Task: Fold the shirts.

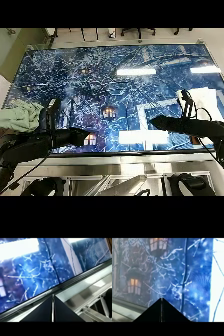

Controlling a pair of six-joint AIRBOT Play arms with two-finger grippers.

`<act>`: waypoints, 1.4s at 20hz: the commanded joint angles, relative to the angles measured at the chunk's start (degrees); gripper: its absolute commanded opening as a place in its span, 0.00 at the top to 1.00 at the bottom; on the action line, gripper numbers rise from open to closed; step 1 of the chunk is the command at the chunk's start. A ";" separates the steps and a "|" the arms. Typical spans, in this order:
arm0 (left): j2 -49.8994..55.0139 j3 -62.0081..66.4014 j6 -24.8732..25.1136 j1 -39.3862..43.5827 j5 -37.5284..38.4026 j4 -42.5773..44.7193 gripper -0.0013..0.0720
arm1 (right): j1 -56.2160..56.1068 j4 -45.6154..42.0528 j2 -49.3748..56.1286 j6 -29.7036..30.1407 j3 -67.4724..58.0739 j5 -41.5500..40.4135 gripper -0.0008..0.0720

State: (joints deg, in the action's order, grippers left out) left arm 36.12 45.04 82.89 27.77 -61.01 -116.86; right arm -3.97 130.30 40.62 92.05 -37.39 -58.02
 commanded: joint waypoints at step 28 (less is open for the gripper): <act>57.00 21.14 -3.48 -49.70 10.03 52.28 0.16 | -0.07 -0.02 0.07 -0.02 0.02 0.98 0.96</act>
State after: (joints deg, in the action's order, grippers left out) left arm 87.44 61.25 79.44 -21.67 -49.39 -64.53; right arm -3.97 130.26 40.66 92.05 -37.39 -57.28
